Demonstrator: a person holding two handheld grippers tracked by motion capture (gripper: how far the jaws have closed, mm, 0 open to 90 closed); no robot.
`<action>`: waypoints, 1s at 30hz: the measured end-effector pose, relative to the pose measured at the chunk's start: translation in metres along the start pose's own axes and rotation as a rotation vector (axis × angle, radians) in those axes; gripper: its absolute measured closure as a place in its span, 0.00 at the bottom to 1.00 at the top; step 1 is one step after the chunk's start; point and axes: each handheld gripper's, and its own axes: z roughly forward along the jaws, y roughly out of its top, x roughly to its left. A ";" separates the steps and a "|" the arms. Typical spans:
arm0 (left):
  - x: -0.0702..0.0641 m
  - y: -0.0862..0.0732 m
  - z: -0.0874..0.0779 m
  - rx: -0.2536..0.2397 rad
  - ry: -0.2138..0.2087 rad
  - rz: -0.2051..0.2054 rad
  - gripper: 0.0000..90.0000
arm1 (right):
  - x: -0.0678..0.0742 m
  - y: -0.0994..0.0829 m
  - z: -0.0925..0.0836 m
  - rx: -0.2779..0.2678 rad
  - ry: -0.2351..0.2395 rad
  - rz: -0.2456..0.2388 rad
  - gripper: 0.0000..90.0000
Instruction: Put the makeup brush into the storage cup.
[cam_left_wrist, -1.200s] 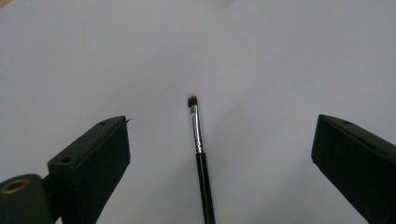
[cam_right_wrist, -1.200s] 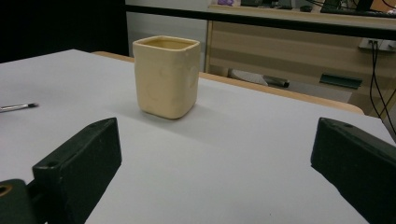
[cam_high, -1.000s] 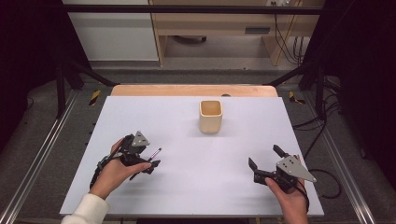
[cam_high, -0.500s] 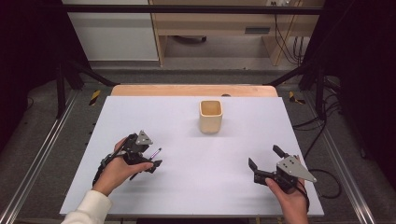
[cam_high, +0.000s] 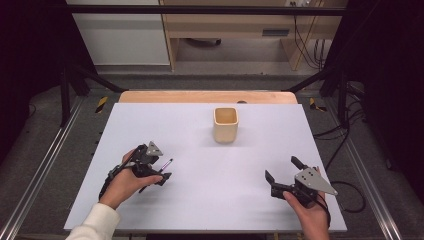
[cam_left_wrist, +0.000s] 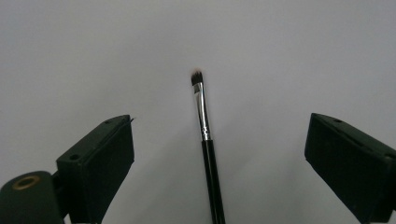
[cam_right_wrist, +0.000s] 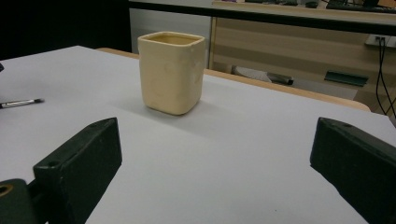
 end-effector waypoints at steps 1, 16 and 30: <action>0.000 0.000 0.002 0.014 0.005 0.006 0.09 | 0.000 0.000 0.000 0.000 0.000 0.001 0.03; 0.003 -0.001 0.002 0.046 0.018 -0.013 0.18 | -0.001 0.000 0.000 0.001 -0.002 -0.001 0.03; 0.001 0.001 0.000 0.089 -0.001 0.013 0.44 | 0.000 0.000 0.001 0.006 -0.002 -0.007 0.03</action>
